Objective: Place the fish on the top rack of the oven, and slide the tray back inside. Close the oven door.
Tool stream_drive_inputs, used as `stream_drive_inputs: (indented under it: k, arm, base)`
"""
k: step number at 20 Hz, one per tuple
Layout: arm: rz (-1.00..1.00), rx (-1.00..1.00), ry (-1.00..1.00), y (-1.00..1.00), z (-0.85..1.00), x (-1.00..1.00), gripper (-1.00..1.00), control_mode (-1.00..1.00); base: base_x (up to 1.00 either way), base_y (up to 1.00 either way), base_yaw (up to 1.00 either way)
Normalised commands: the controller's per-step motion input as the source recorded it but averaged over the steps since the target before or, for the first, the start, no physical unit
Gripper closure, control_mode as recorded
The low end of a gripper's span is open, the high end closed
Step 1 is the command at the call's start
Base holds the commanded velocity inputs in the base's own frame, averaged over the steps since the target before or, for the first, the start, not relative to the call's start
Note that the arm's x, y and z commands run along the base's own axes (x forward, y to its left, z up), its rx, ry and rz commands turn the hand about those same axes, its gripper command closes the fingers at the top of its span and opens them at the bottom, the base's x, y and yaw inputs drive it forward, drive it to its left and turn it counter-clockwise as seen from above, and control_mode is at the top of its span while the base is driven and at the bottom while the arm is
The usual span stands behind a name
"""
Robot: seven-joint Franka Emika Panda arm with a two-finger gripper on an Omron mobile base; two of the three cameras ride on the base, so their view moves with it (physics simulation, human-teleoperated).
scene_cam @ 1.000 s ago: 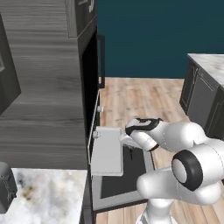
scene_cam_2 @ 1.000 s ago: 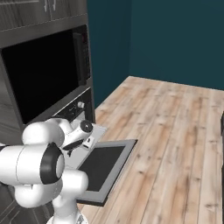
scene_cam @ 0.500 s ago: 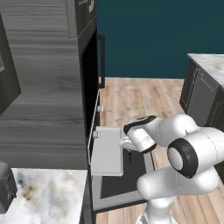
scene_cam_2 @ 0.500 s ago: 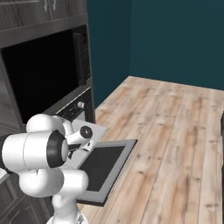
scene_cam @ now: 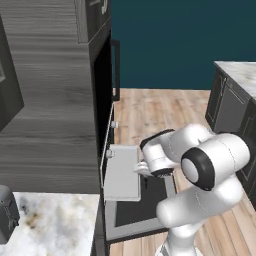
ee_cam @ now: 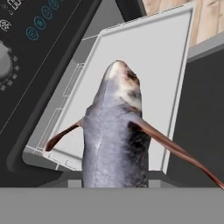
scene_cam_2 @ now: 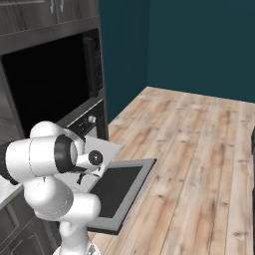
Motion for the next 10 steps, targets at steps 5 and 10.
stream_drive_inputs:
  k: [5,10]
  arm:
    - [0.0,0.0,-0.06,0.09,-0.24,0.01,1.0,-1.0]
    - [0.0,0.0,-0.06,0.13,-0.18,0.11,1.0,-1.0]
  base:
    - [0.0,0.0,0.0]
    - [0.0,0.0,0.0]
